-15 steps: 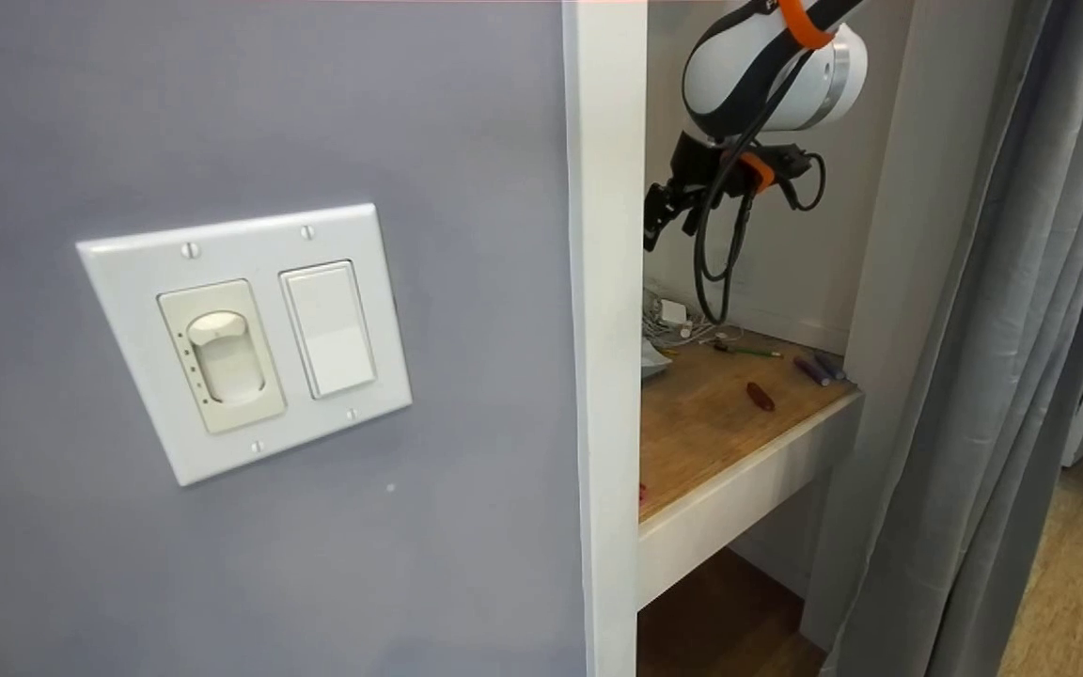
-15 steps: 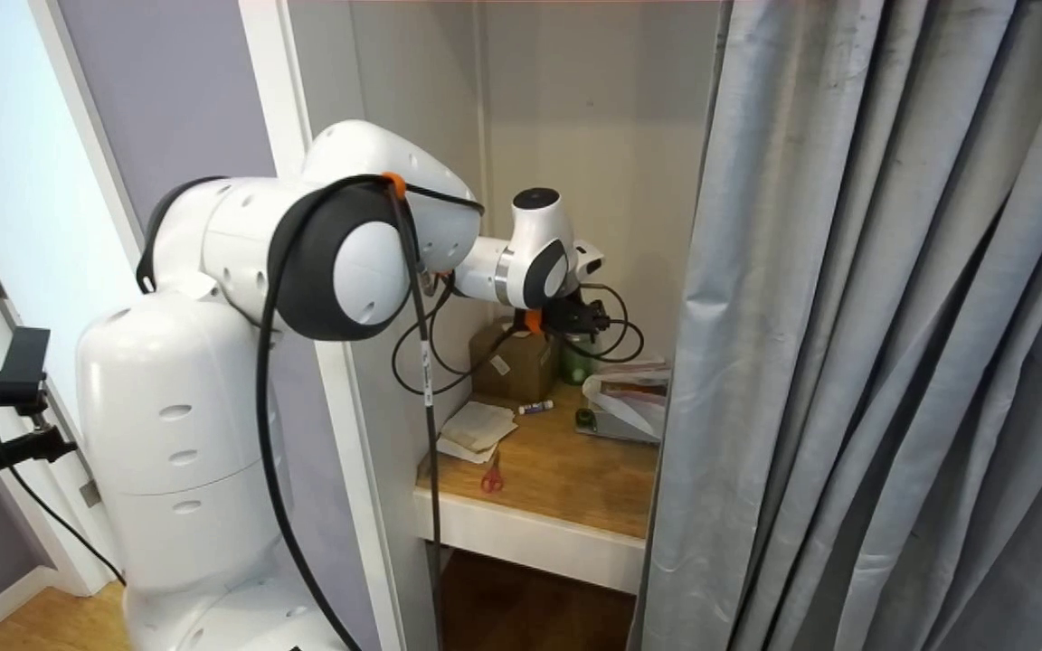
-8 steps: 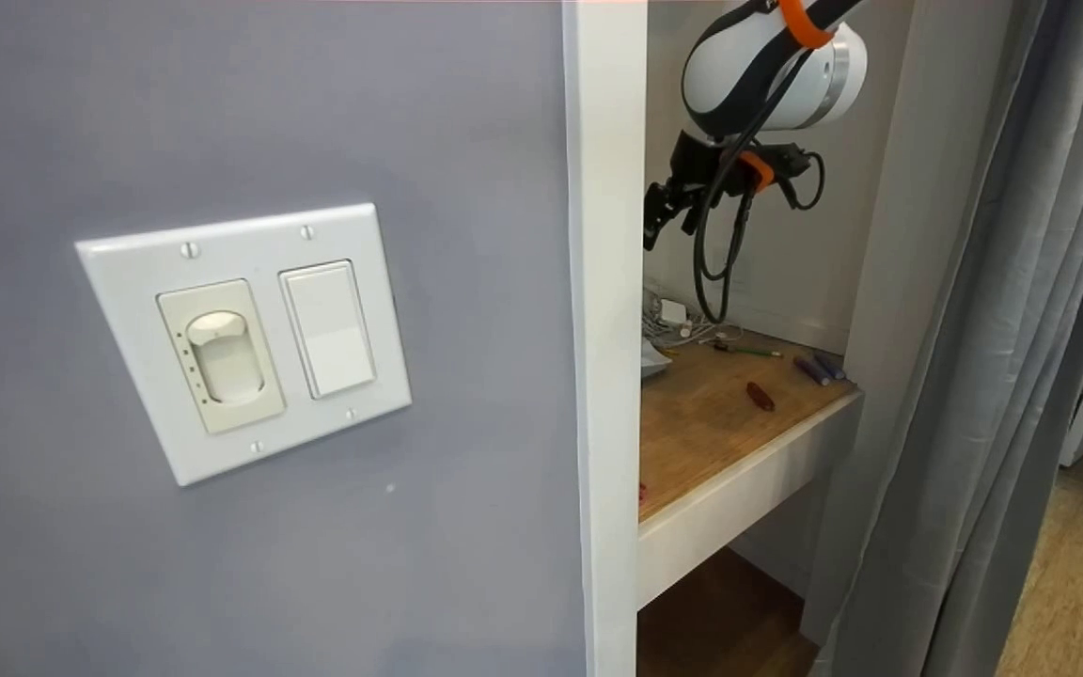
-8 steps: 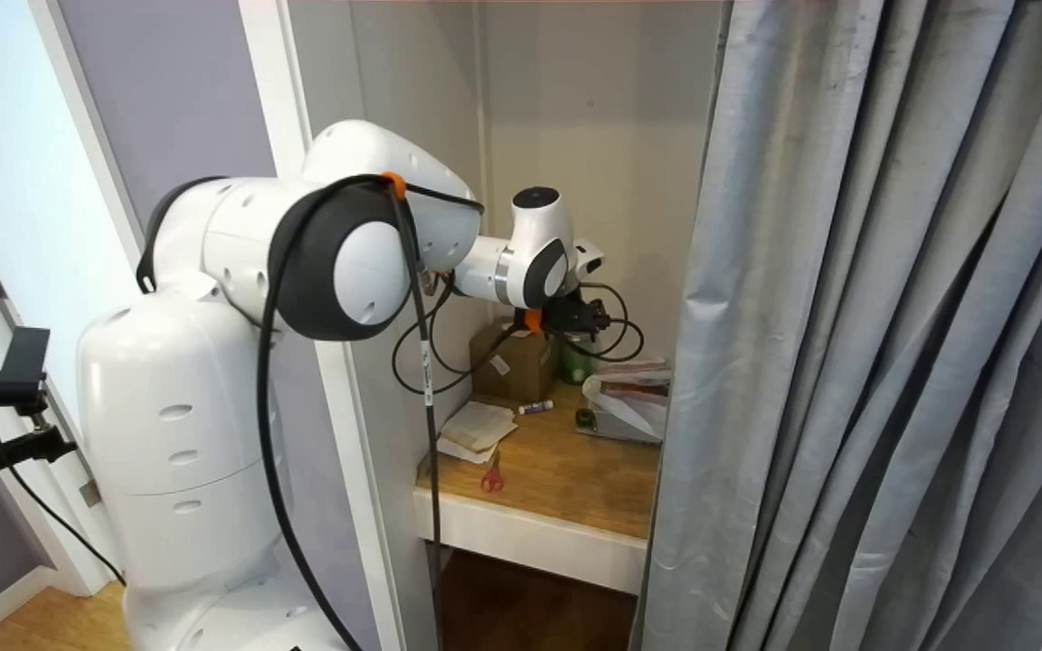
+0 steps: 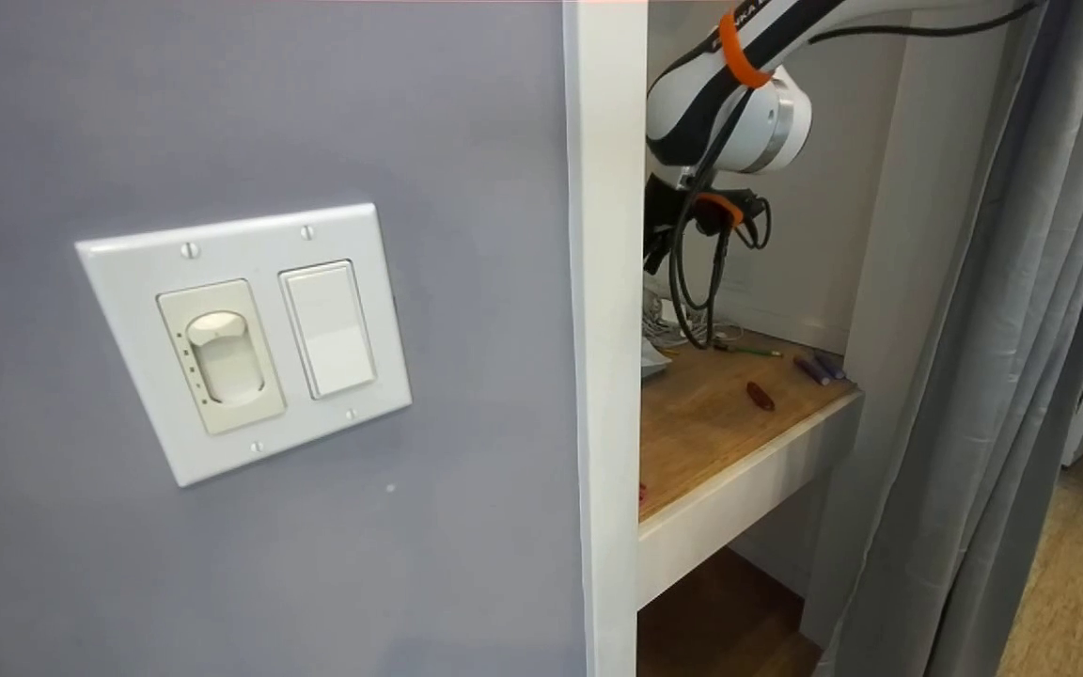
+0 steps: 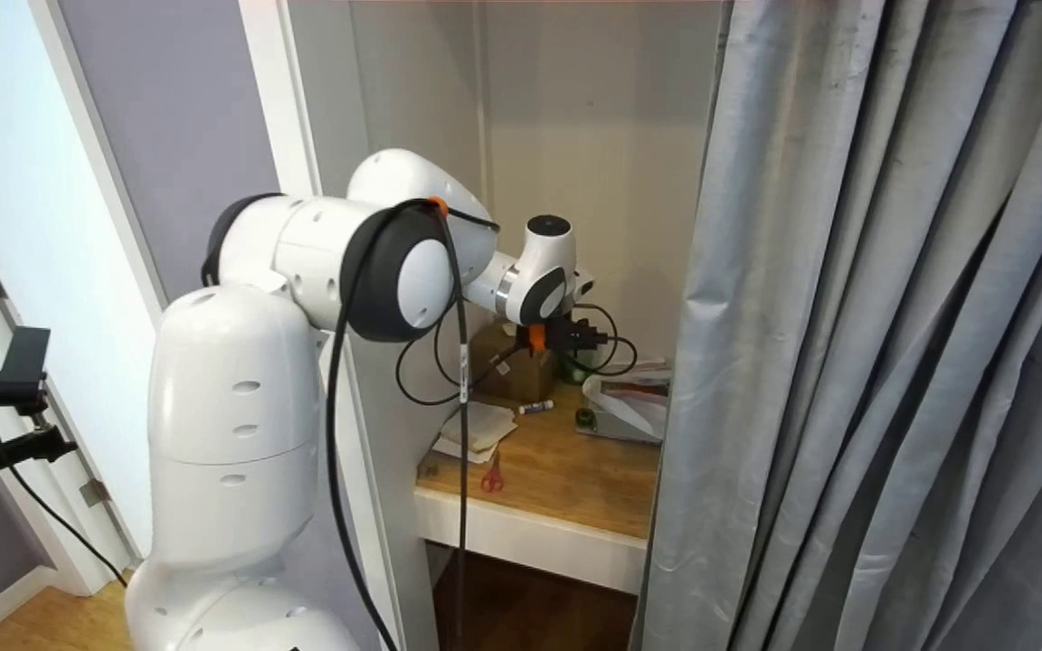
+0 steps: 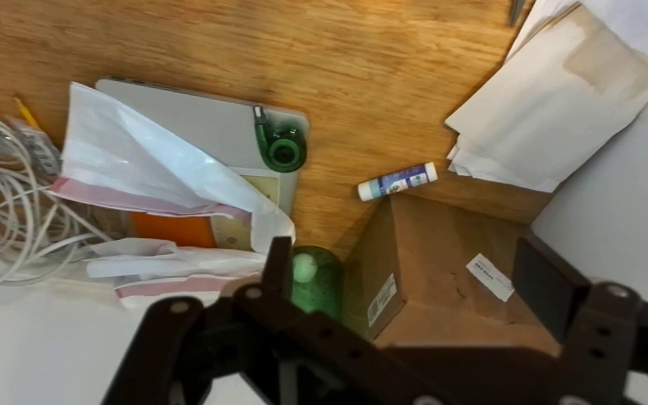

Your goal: Pick up the object on the right of the white marker and move it backwards to the right of the red scissors

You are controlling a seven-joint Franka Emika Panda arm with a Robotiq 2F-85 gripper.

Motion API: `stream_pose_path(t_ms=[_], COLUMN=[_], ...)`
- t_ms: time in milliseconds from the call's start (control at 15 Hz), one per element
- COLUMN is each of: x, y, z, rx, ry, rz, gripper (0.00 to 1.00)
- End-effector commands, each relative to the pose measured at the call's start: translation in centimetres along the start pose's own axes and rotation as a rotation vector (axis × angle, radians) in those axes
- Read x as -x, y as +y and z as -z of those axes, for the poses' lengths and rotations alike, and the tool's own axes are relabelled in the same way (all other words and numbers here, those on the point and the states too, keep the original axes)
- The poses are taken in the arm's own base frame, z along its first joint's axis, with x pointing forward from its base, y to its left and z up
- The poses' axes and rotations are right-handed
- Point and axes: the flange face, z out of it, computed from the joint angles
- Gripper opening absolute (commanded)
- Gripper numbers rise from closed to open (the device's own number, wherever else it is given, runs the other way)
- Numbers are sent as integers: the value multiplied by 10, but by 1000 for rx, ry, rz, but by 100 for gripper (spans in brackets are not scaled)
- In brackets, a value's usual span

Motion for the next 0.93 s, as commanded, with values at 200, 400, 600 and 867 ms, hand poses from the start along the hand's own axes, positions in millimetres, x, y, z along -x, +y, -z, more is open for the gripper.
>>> stream_pose_path(t_ms=[200, 400, 600, 867], x=[-19, -18, -20, -18], y=[25, 38, 42, 46], z=[-79, -108, -134, -166], rx=[-103, -107, -103, -75], ry=[-23, -40, -47, -56], rz=[109, 128, 130, 111], gripper=[100, 100, 100, 100])
